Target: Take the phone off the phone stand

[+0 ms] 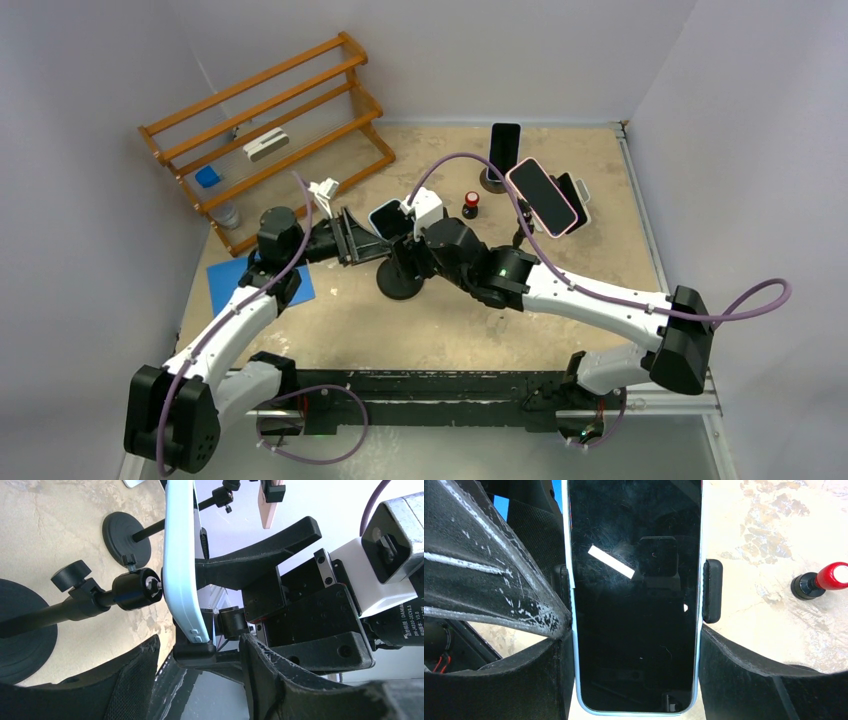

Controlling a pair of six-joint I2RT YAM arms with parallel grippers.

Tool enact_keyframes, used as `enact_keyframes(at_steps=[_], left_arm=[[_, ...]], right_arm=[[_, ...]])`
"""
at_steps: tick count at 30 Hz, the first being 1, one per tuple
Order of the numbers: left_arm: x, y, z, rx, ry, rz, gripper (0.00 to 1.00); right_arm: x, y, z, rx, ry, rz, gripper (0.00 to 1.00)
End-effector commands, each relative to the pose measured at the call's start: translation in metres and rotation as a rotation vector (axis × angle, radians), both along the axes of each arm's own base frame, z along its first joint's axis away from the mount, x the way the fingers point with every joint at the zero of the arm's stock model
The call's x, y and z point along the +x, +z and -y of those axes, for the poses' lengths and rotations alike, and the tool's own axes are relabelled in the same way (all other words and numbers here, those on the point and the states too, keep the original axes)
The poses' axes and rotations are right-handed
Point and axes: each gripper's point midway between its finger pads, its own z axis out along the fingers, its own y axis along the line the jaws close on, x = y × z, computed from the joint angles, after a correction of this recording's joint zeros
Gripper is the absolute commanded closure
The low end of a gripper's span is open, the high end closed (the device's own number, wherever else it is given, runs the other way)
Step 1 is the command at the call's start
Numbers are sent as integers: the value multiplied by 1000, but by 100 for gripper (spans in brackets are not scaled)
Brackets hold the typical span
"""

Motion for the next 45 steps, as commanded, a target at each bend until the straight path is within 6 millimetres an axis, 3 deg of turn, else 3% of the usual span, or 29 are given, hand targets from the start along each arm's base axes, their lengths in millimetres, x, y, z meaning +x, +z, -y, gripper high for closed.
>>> enact_keyframes(at_steps=[1,11,15,23,30,36,45], left_arm=[[-2,16,6,-5,-39,74,43],[-1,15,8,-8,-51,77,73],[-2,12,8,-4,-54,79,100],[-11,-4,4,-27,-44,75,100],[-13,-12,4,-48,-57,55,100],[-12,-8,0,-51,-51,76,100],[-14,-12,-2,-65,-49,88,100]], right_arm=[[13,34,-4,66,-50,70,100],[12,33,-5,58,-52,70,100],[12,27,0,55,-83,52,100],[27,-2,37,15,-169,0,100],[37,-11,62,7,-230,-6,100],[38,-13,67,5,-234,-7,100],[28,2,51,97,-162,-30,100]])
